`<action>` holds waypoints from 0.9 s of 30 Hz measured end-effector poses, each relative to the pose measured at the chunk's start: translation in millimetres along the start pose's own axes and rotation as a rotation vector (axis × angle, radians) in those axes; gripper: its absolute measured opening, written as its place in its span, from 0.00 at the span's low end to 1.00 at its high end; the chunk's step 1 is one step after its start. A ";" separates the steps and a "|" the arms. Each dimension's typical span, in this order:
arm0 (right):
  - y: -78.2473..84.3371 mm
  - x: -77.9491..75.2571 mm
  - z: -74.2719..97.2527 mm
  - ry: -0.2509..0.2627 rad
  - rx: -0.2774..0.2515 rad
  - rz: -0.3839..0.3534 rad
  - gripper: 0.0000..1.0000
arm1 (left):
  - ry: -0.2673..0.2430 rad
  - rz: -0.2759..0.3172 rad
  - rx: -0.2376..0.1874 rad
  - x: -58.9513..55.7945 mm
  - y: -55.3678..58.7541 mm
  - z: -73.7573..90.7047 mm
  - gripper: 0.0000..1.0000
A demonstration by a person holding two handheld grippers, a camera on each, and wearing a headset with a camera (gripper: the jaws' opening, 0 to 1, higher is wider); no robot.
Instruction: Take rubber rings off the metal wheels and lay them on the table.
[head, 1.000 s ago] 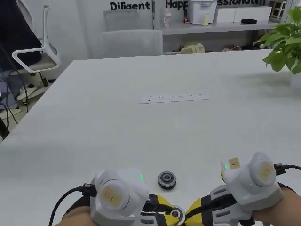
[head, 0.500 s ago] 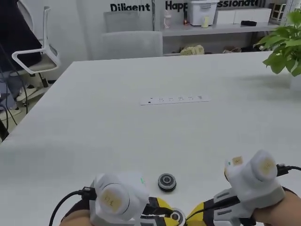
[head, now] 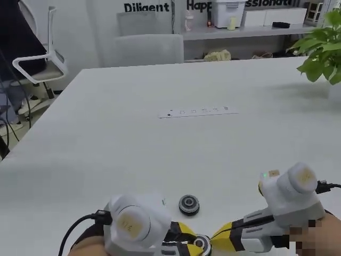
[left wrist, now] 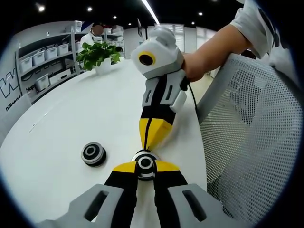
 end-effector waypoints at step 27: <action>-10.2 16.5 -4.6 -0.072 -0.039 0.014 0.00 | -0.012 -0.003 0.013 -0.7 -1.1 -1.3 0.07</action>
Point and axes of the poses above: the centre of the closed fingertips' face, and the gripper's own axes: z roughly backward along the fingers, x roughly to its left, y roughly out of its underside, the point moved 7 cm from there along z, roughly backward along the fingers, and after that the axes turned 12 degrees about y, right-handed, at the moved point
